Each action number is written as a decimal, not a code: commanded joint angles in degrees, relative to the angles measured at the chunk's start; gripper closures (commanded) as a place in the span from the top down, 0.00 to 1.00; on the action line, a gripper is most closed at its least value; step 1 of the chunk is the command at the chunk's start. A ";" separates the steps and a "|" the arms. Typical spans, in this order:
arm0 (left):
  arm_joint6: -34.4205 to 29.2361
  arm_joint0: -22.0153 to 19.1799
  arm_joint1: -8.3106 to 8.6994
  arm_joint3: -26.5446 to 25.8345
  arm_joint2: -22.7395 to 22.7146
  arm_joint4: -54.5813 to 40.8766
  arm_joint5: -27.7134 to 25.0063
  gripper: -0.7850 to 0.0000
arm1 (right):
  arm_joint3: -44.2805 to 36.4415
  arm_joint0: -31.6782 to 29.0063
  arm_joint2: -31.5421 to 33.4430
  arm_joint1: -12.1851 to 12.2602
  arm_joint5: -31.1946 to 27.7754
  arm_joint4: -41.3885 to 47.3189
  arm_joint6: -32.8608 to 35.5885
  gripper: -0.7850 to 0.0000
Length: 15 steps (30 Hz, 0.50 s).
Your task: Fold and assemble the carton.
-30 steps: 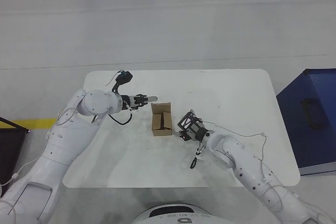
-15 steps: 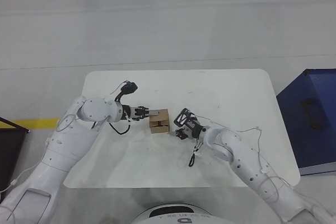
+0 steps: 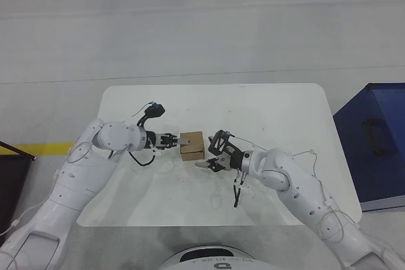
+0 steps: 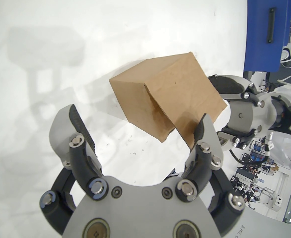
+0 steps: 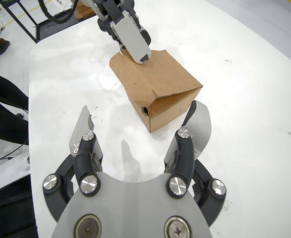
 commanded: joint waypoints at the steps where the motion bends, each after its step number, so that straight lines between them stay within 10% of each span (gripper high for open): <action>1: -0.11 0.33 0.12 -0.15 -0.23 0.22 -0.12 1.00 | 0.61 0.76 -1.04 -0.39 1.13 -0.31 -0.10 0.71; 15: 0.12 2.15 0.61 -1.77 -1.32 0.79 -0.22 1.00 | 6.44 6.11 -4.67 -2.68 5.13 1.46 -1.53 0.68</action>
